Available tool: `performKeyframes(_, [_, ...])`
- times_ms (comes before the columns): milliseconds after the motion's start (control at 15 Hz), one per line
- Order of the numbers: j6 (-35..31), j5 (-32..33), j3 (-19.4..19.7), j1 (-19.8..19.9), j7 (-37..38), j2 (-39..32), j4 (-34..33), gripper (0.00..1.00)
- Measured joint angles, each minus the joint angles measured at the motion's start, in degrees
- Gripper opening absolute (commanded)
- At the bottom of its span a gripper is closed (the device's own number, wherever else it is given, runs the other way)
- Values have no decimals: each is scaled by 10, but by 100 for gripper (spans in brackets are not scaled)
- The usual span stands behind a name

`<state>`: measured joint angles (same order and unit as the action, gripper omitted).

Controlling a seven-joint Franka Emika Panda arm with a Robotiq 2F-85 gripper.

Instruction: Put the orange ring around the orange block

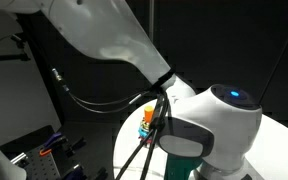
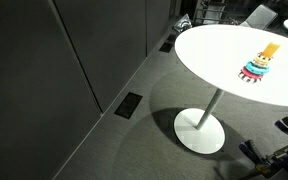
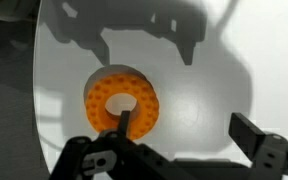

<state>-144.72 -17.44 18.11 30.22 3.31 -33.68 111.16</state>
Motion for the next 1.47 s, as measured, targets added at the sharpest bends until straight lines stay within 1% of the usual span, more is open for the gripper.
performKeyframes(600, [0,0,-1,0,1,-60,-33,100])
performKeyframes(1133, [-1,0,0,4,1,-87,-62,100])
performKeyframes(1200, [-1,0,0,5,1,-89,-65,96])
performKeyframes(1267, [-1,0,0,6,1,-92,-67,73])
performKeyframes(1400, [-1,0,0,8,1,-97,-72,69])
performKeyframes(1467, [-1,0,0,9,1,-99,-74,59])
